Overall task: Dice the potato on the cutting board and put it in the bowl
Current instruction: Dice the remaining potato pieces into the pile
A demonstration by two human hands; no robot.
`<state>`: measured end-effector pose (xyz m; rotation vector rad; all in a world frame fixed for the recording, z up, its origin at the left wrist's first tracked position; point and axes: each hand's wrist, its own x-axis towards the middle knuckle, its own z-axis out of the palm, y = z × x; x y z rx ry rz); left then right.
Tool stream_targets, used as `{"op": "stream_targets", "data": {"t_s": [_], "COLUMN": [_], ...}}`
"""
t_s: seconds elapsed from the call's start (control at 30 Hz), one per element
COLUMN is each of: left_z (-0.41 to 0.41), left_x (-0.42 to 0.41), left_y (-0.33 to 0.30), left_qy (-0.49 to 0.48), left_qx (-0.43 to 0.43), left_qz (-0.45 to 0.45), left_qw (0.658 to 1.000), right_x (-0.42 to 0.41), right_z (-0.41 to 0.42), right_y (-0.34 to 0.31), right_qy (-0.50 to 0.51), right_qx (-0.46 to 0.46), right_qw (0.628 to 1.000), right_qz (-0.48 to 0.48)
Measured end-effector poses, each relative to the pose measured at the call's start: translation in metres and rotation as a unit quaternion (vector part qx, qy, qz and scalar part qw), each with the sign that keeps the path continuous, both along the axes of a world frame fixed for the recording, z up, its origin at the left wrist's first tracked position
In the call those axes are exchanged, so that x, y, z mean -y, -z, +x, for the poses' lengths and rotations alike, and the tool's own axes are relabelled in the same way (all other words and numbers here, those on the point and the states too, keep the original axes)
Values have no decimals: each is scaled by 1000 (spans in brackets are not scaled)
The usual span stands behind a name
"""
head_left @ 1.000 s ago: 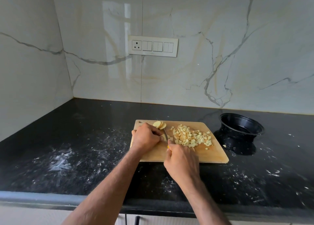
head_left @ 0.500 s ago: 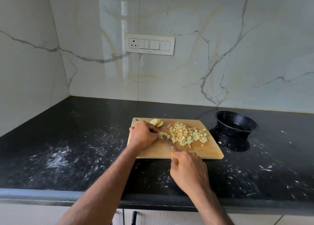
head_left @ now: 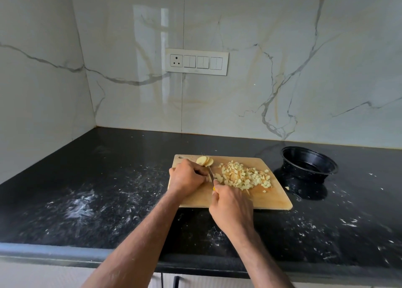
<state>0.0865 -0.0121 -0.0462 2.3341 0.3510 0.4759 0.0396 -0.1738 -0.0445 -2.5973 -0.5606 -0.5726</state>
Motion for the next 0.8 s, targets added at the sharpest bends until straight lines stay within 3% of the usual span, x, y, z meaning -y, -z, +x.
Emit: {"op": "stream_targets", "data": {"t_s": [0.57, 0.8], "left_z": [1, -6], "left_x": [3, 3], "left_y": [0, -5], "left_qy": [-23, -25], "left_qx": [-5, 45], "left_qz": [-8, -56], "left_qw": [1000, 997], "right_x": [34, 40], "right_z": [-14, -17], "right_y": [9, 2], "right_qy": [-41, -48], "right_qx": [-22, -3], "right_qw": [998, 999], "right_qz": [-40, 24]}}
